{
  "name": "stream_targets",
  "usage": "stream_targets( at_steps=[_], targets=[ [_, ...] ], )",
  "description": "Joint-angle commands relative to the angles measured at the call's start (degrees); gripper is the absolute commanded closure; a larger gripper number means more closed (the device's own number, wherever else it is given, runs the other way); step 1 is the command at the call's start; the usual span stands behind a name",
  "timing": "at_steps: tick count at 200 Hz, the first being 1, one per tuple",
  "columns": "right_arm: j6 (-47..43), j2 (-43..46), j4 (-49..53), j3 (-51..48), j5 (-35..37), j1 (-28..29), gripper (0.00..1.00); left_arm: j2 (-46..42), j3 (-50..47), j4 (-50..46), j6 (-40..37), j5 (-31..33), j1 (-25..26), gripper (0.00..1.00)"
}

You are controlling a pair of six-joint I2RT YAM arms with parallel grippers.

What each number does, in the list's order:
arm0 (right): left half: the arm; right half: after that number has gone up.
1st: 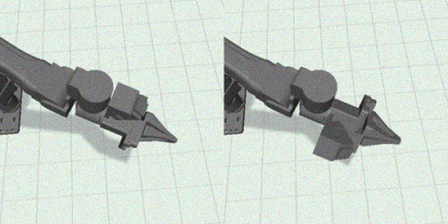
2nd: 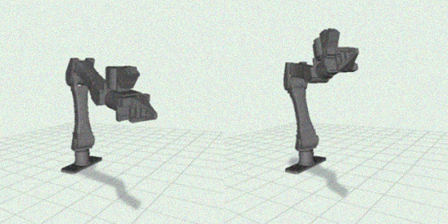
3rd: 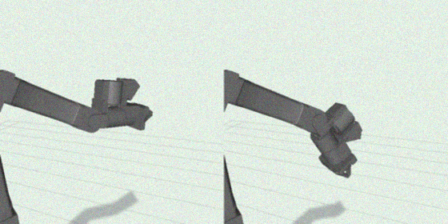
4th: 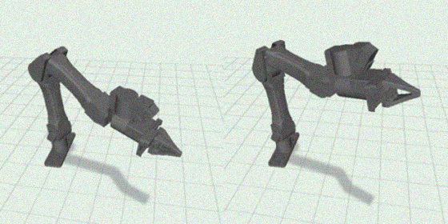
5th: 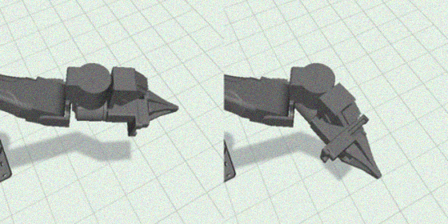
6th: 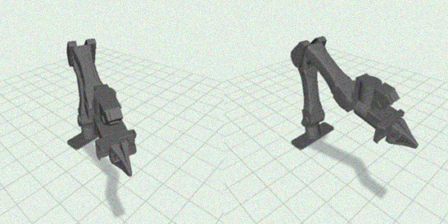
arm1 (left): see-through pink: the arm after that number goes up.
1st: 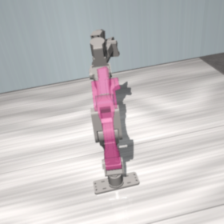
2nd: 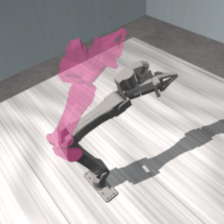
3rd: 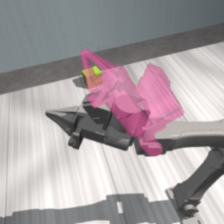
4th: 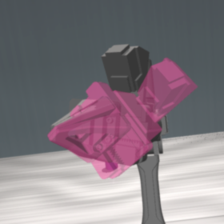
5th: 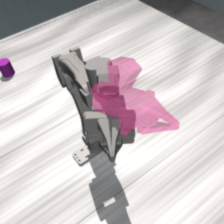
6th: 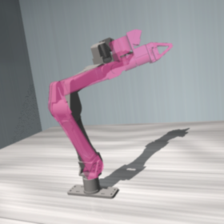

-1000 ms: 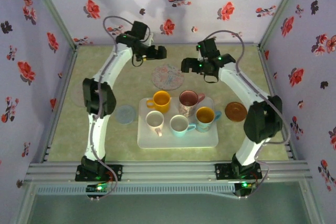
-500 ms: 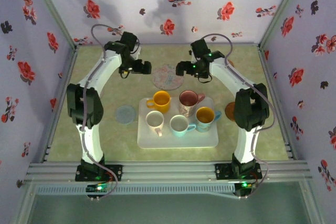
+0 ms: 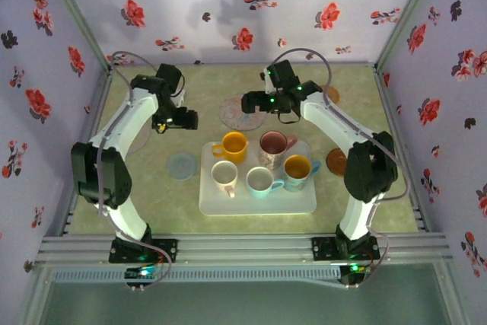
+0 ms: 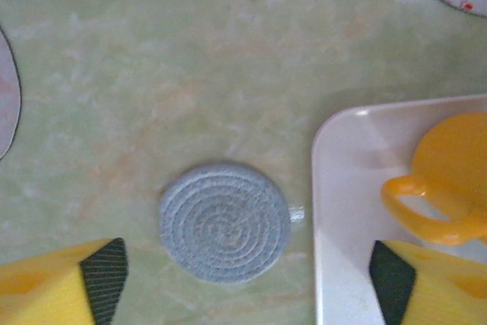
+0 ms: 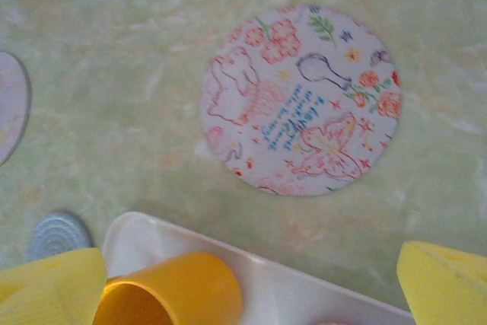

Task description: Place the cup by the coaster

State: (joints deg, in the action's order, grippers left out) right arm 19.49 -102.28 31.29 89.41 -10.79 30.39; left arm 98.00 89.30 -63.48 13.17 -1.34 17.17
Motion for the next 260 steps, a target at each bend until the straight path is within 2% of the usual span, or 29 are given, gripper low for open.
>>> stream_targets(
  at_steps=[1,21,61,95,136,159,218,260],
  targets=[
    [-1.3,4.1,-5.3,-2.2,-1.0,1.6,0.01,-3.5,-2.6,-2.7,1.2,1.0,-0.4,0.21],
    [-2.5,6.7,-6.9,-4.3,-1.2,2.9,0.01,-5.5,-6.8,-2.1,2.2,0.4,-0.5,0.29],
    [-4.0,11.9,-10.7,-10.0,-2.3,5.1,0.01,-7.9,-14.3,-0.3,4.5,-2.1,-0.5,0.54],
    [-4.0,15.5,-14.5,-16.0,-2.6,7.7,0.01,-8.9,-19.4,3.8,6.6,-3.7,-0.5,0.62],
    [-6.2,19.6,-20.0,-23.4,-2.9,11.3,0.0,-7.9,-22.9,7.8,7.4,-4.8,-0.5,0.85],
    [-7.5,21.1,-20.3,-25.6,-1.4,13.2,0.01,-6.9,-25.0,10.0,7.9,-6.0,-0.5,0.92],
    [-6.2,22.4,-22.6,-28.8,0.7,14.8,0.0,-3.7,-27.7,15.5,9.5,-5.3,-0.6,1.0],
    [-5.0,22.3,-22.6,-29.2,3.7,15.2,0.01,1.2,-25.9,15.5,9.3,-3.1,-0.7,1.0]
  ],
)
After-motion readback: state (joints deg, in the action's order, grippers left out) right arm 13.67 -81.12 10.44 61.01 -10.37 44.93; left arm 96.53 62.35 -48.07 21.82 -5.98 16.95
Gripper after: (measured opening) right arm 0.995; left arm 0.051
